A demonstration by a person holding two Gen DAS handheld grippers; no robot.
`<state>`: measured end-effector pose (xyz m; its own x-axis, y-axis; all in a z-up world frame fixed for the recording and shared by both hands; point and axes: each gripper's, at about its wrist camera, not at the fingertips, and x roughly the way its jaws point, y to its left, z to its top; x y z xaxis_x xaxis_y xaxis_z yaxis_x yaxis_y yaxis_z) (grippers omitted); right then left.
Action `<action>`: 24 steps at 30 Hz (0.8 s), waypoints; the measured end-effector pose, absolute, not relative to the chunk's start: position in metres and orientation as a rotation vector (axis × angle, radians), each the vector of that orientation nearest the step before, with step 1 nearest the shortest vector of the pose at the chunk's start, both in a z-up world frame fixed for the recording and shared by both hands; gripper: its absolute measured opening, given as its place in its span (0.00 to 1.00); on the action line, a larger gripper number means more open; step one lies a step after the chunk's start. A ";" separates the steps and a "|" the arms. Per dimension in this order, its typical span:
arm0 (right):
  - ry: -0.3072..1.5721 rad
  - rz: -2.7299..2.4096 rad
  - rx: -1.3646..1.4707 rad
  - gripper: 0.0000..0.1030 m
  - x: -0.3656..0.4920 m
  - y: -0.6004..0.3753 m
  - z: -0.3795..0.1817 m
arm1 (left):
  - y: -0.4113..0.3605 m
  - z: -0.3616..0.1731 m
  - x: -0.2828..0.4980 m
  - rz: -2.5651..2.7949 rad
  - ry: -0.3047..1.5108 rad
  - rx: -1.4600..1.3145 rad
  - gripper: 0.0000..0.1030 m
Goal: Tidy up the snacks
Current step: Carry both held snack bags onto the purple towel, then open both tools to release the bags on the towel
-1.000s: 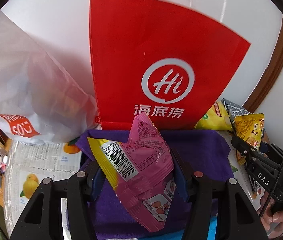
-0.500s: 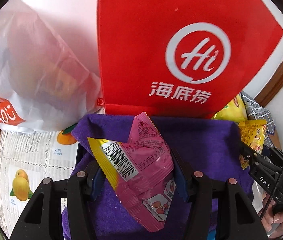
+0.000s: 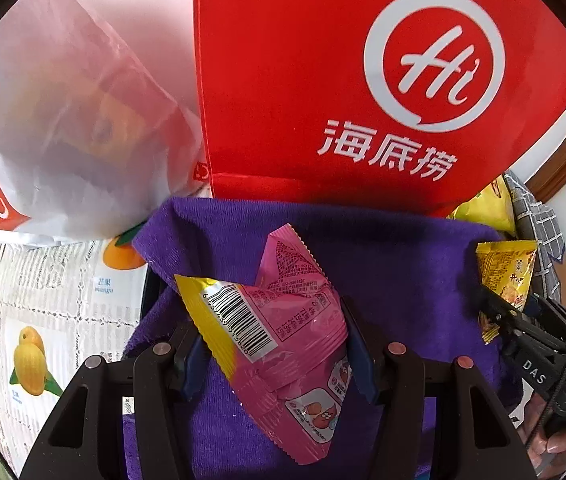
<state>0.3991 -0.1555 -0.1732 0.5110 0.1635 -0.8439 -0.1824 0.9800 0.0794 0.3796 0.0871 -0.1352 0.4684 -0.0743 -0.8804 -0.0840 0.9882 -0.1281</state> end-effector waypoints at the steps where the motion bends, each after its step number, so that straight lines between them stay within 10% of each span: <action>1: 1.015 0.213 -0.008 0.47 0.399 -0.156 -0.174 | 0.087 -0.136 0.380 0.007 1.087 -0.161 0.55; 19: 1.064 0.246 -0.028 0.50 0.404 -0.142 -0.185 | 0.070 -0.145 0.391 0.004 1.124 -0.141 0.57; 24: 1.051 0.246 -0.033 0.61 0.401 -0.138 -0.177 | 0.065 -0.143 0.393 -0.025 1.127 -0.149 0.75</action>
